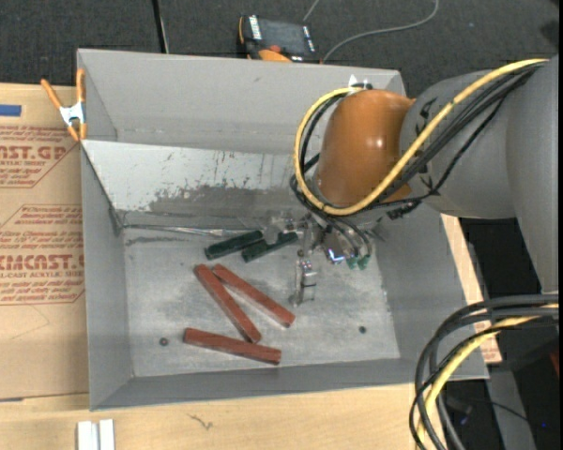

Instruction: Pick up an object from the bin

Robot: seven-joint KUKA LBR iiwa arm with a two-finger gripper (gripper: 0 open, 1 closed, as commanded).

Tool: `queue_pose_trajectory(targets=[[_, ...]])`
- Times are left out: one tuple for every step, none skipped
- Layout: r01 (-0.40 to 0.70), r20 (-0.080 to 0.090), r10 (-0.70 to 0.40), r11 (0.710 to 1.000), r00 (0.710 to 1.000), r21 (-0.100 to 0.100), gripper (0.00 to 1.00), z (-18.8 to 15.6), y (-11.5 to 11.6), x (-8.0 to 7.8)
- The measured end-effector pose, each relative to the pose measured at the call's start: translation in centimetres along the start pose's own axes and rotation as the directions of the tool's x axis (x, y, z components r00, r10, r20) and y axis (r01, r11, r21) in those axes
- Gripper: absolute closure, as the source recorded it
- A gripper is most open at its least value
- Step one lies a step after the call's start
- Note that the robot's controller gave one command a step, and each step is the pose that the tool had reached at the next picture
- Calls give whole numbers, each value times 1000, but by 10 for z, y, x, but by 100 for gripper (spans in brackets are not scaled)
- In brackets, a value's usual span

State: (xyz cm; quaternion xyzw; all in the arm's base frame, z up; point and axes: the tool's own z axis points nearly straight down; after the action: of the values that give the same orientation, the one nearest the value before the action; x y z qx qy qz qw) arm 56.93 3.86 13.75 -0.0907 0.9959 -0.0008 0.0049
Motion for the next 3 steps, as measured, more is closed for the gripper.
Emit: queue_pose_trajectory(targets=[[-136,-6,136,991,991,-4,0,67,65,-5],[-137,-5,137,991,991,-2,100,66,63,-5],[-129,0,129,992,992,-4,100,-48,68,-1]])
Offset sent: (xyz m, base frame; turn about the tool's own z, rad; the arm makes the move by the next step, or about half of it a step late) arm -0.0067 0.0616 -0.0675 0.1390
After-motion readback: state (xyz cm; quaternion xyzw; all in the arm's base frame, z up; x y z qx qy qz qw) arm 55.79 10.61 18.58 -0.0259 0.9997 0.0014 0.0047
